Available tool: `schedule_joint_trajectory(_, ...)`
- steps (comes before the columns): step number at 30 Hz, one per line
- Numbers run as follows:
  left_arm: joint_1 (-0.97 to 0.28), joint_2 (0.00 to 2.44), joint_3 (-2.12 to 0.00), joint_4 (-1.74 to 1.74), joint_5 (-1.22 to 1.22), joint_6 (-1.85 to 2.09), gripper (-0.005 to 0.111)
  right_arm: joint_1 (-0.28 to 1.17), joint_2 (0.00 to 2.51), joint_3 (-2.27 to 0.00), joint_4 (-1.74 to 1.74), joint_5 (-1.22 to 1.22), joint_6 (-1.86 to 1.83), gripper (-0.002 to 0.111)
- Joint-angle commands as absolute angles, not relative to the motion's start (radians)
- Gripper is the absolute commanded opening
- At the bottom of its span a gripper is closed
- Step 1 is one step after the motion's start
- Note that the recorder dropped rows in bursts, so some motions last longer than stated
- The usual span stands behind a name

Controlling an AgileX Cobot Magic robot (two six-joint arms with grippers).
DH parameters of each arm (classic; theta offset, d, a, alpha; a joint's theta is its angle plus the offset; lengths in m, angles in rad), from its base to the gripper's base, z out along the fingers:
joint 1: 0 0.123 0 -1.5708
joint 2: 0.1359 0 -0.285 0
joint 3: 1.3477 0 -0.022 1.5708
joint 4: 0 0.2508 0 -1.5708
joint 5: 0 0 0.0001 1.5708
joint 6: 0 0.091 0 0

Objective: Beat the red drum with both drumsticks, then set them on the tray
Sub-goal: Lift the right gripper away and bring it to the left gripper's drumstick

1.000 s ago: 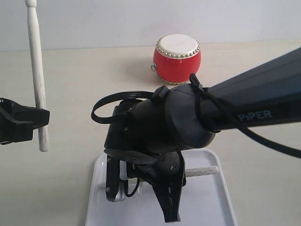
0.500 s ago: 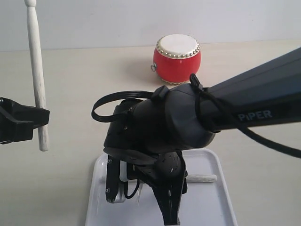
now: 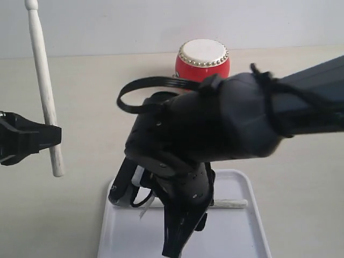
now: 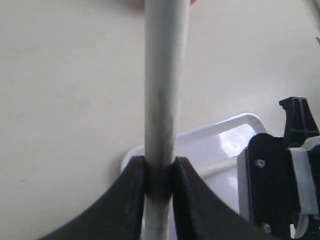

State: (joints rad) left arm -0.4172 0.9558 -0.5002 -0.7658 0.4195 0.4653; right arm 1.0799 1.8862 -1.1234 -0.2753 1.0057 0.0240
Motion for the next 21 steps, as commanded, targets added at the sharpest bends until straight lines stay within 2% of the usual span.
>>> schedule_joint_trajectory(1, -0.419, 0.951, -0.474, -0.929, 0.444, 0.483, 0.000, 1.082, 1.735, -0.993, -0.242, 0.891, 0.163, 0.042)
schedule_joint_trajectory(9, -0.421, 0.951, -0.317, -1.377, 0.514, 0.842, 0.000, 1.082, 1.352, -0.707, -0.247, 0.568, 0.465, 0.042)
schedule_joint_trajectory(12, -0.421, 0.951, -0.268, -1.520, 0.599, 1.035, 0.000, 1.082, 1.228, -0.684, -0.242, 0.535, 0.537, 0.042)
schedule_joint_trajectory(17, -0.421, 0.953, -0.274, -1.512, 0.673, 1.083, 0.000, 1.082, 1.106, -0.684, -0.222, 0.506, 0.579, 0.042)
schedule_joint_trajectory(21, -0.421, 0.953, -0.275, -1.666, 0.691, 1.168, 0.000, 1.082, 1.071, -0.684, -0.191, 0.337, 0.635, 0.042)
